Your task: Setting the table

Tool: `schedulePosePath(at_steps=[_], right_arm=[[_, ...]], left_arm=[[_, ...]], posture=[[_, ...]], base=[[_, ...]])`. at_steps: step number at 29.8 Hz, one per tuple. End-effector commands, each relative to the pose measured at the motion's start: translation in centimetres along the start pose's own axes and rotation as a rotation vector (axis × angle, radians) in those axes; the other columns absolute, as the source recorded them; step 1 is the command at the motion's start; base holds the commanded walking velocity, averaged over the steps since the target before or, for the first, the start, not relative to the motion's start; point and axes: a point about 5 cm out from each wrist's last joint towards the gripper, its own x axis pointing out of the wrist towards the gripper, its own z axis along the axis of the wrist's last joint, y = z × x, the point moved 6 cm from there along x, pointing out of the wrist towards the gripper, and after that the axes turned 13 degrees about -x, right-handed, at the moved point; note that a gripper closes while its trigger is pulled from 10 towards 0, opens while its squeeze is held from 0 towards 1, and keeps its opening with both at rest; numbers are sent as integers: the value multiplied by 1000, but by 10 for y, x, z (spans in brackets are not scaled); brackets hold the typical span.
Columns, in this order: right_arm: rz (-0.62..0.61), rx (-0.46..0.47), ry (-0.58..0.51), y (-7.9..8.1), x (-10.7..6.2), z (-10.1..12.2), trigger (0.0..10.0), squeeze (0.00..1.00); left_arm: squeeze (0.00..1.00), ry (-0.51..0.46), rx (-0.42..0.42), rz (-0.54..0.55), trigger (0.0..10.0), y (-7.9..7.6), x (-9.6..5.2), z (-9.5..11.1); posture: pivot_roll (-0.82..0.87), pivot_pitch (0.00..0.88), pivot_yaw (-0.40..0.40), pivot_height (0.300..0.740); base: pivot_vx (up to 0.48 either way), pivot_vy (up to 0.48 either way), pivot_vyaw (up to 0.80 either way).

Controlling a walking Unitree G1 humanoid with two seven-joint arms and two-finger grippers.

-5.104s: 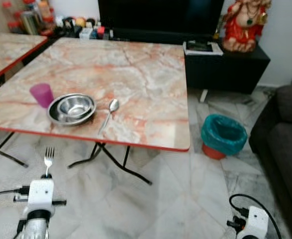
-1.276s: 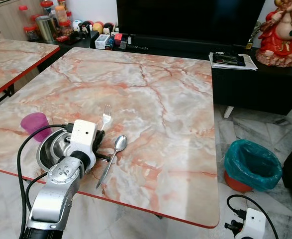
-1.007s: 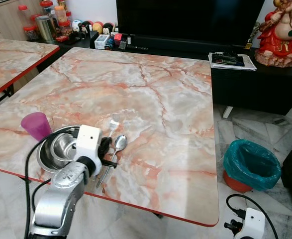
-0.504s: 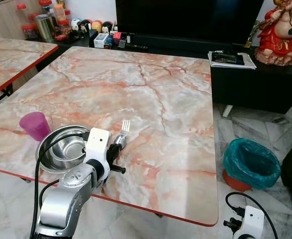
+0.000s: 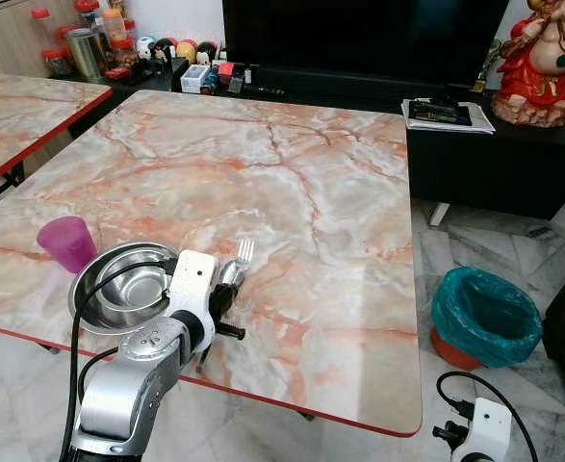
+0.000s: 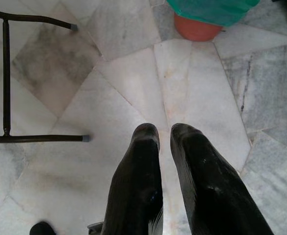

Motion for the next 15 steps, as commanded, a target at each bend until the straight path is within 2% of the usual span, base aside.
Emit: schedulePosePath(at_steps=[1,15], right_arm=[[-5,0,-2,-2,0,2,10000,0],[-6,1,-3,-2,0,2,10000,0]], left_arm=[[0,23,13,-7,10000,-4,0,-1],[0,43,17,-10,10000,-7,6,-3]], posture=[[62,48,-20,740],[59,43,-17,740]], base=[[0,0,0],[0,0,0]])
